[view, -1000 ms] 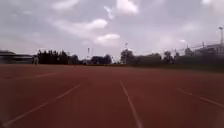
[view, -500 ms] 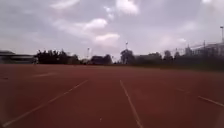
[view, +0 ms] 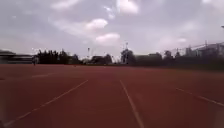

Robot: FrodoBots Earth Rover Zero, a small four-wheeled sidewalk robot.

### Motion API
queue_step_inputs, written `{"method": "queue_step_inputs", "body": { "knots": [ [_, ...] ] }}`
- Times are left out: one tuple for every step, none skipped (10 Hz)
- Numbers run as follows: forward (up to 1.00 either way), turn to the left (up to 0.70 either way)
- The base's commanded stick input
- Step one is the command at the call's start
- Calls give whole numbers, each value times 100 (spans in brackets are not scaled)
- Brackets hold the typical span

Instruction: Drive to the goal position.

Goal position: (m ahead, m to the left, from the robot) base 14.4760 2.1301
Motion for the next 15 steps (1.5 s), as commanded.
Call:
{"method": "queue_step_inputs", "body": {
  "knots": [
    [45, 0],
    [45, 0],
    [45, 0],
    [45, 0],
    [45, 0],
    [45, 0],
    [45, 0],
    [45, 0],
    [45, 0],
    [45, 0],
    [45, 0],
    [45, 0],
    [45, 0],
    [45, 0],
    [45, 0]
  ]
}}
